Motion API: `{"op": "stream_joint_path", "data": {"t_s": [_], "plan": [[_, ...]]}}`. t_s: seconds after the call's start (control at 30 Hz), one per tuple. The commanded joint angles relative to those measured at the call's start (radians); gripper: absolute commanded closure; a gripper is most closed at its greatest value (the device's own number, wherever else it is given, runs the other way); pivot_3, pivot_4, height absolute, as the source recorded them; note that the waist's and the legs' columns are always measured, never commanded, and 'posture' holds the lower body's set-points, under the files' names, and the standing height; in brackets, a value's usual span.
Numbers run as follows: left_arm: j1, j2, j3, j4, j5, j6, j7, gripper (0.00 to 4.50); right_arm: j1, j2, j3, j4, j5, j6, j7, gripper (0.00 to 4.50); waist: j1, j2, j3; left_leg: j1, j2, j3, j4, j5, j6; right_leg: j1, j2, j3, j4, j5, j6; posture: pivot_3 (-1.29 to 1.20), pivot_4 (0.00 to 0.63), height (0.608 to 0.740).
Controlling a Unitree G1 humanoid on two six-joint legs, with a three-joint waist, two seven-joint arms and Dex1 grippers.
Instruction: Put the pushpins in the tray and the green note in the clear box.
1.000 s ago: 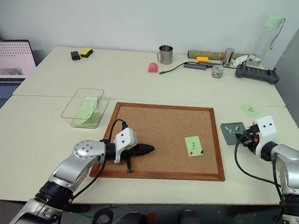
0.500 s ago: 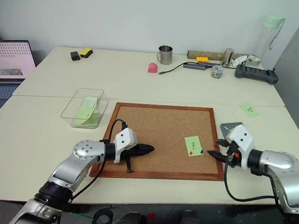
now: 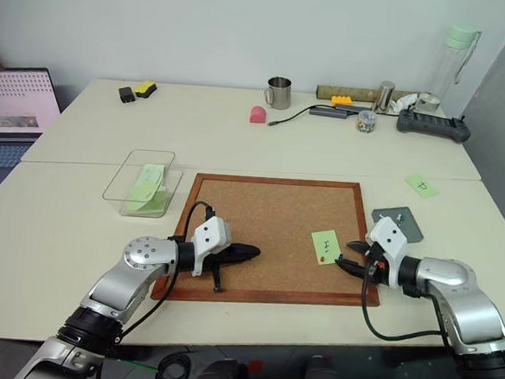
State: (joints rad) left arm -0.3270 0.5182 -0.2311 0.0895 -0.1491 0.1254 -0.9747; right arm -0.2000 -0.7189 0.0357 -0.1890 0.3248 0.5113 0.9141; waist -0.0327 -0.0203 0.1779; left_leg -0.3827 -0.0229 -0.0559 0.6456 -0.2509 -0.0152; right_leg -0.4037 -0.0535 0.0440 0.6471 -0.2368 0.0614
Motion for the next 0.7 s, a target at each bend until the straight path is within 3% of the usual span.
{"op": "stream_joint_path", "data": {"t_s": [0.03,0.37,0.7], "plan": [[0.027,0.028,-0.021,0.027,0.038,0.020,-0.012,4.50,-0.017,0.010,0.000,0.005,-0.002,-0.027,0.003,2.47,0.000,0.000,0.000,0.000,0.000,0.000,0.000,0.000,0.000,0.000,0.000,0.000,0.000,0.000,0.000,0.00,0.150,0.740],[0.028,0.033,-0.022,0.024,0.039,0.018,-0.012,4.50,-0.012,0.016,0.006,0.013,-0.011,-0.031,0.008,4.48,0.000,0.000,0.000,0.000,0.000,0.000,0.000,0.000,0.000,0.000,0.000,0.000,0.000,0.000,0.000,0.00,0.150,0.740],[0.031,0.033,-0.024,0.028,0.042,0.018,-0.008,4.50,-0.010,0.013,-0.045,-0.066,0.070,0.024,0.019,4.48,-0.001,0.000,0.000,0.000,0.000,0.000,0.000,0.000,0.000,0.000,0.000,0.000,0.000,0.000,0.000,0.00,0.150,0.740]]}}
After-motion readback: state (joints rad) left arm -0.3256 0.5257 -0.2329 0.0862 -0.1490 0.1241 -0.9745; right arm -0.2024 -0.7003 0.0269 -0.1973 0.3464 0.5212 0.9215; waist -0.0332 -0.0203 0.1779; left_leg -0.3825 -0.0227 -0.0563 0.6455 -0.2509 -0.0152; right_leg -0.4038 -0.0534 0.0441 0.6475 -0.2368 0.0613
